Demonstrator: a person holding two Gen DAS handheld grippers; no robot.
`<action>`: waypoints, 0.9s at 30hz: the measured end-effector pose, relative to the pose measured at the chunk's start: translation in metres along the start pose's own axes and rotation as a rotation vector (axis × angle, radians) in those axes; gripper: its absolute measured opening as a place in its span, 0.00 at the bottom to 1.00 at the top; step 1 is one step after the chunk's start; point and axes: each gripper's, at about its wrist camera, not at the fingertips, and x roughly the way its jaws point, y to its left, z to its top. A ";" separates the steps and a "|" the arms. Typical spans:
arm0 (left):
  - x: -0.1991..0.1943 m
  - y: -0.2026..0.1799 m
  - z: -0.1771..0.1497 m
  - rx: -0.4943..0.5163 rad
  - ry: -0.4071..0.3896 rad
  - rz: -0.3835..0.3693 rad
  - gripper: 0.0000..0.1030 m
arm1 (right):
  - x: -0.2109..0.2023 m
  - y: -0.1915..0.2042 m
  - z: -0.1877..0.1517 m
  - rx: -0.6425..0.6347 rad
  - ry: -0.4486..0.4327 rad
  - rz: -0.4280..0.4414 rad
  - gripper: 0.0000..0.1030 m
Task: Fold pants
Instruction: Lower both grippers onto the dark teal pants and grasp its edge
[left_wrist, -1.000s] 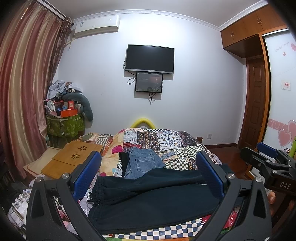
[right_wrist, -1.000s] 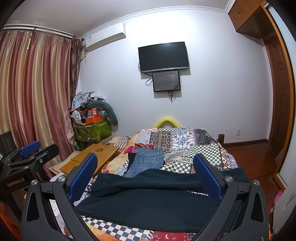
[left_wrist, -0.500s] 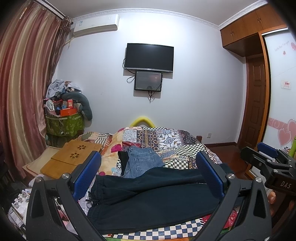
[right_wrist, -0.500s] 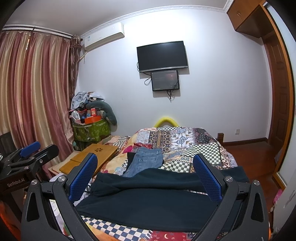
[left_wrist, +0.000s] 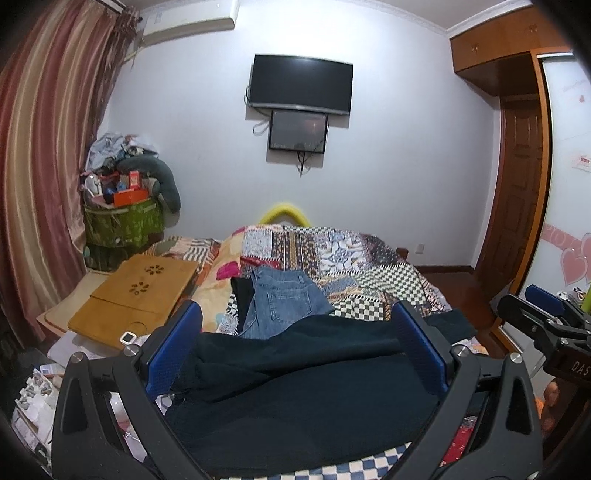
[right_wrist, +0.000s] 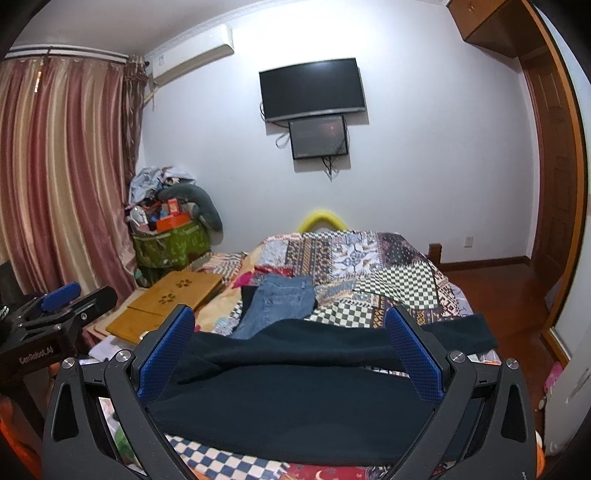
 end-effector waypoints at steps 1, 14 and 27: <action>0.008 0.001 0.000 -0.001 0.010 0.004 1.00 | 0.005 -0.001 -0.001 0.001 0.009 -0.006 1.00; 0.152 0.065 0.015 -0.034 0.165 0.114 1.00 | 0.108 -0.035 0.001 0.015 0.176 0.001 1.00; 0.307 0.151 -0.038 -0.056 0.446 0.193 0.92 | 0.232 -0.073 -0.016 -0.132 0.433 -0.040 0.99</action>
